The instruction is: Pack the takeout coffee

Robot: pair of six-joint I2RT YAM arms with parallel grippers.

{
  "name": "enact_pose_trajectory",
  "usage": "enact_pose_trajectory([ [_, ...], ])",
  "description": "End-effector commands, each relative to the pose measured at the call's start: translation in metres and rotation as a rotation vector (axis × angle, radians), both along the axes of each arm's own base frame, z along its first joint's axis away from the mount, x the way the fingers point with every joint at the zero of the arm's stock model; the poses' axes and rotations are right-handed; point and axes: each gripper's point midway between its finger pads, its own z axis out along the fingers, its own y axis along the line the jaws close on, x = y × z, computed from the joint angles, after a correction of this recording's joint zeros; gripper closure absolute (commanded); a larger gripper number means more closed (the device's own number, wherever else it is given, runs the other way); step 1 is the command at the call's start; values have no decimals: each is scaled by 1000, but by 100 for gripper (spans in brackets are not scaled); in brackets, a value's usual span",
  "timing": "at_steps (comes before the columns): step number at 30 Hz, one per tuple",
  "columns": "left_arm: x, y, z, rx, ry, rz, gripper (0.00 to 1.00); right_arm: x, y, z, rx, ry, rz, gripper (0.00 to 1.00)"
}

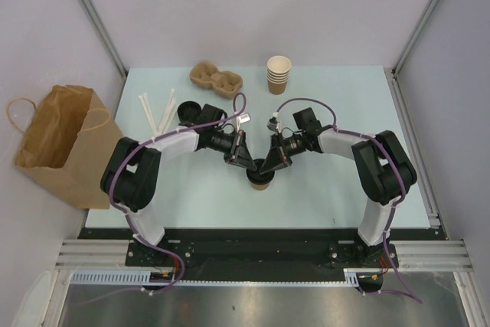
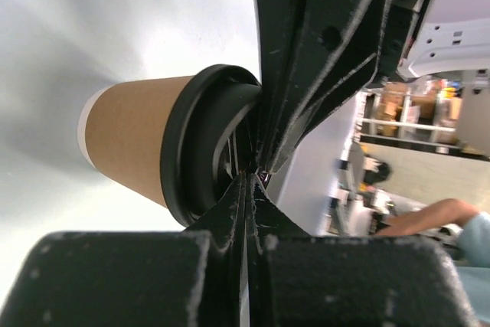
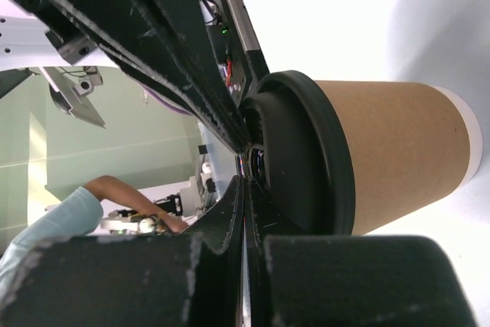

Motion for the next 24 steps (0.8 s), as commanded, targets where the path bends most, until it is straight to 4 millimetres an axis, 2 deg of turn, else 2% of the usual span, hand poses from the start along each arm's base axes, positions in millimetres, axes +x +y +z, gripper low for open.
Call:
enact_pose_trajectory([
  [1,17,2,-22,58,-213,58,100,20,-6,-58,-217,-115,-108,100],
  [4,12,-3,-5,4,-248,51,100,19,-7,-63,-229,-101,-108,100],
  [8,4,-3,-12,24,-224,44,100,20,-7,-67,-225,-89,-111,100],
  [10,4,-1,-14,25,-228,44,100,19,-4,-61,-200,-94,-99,100],
  [14,3,2,-23,61,-225,44,100,11,-1,-40,-141,-102,-66,100],
  [18,4,3,-27,80,-228,51,100,7,4,-3,-73,-158,-53,100],
  [22,6,3,-27,90,-237,55,100,-2,4,12,-57,-173,-38,100],
  [24,6,4,-28,98,-234,56,100,-5,0,13,-60,-159,-31,100],
])
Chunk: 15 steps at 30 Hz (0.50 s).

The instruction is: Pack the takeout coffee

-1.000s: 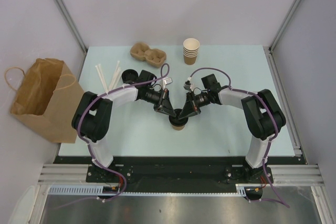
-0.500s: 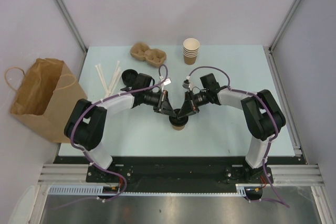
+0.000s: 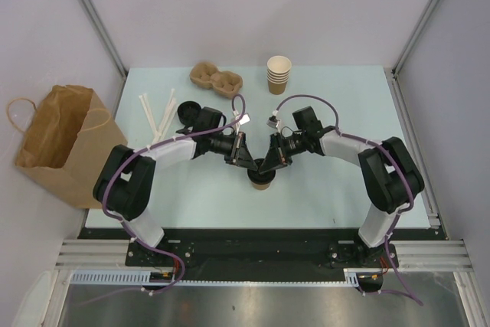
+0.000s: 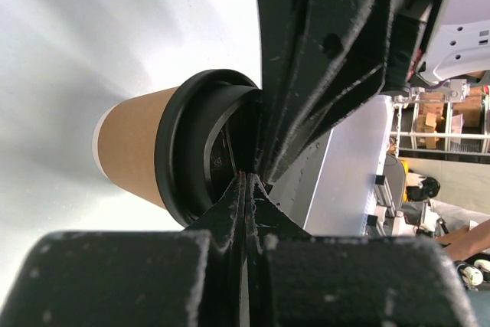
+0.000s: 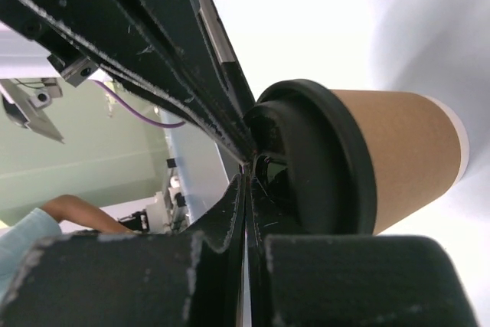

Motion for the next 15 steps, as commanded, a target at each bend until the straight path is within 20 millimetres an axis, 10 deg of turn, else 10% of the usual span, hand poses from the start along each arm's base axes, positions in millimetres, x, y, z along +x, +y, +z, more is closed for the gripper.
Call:
enact_pose_trajectory([
  [1,6,7,-31,129,-52,45,100,-7,-7,8,-15,-39,5,100],
  [15,4,11,-37,157,-49,53,100,-7,-21,-33,-109,46,-5,100],
])
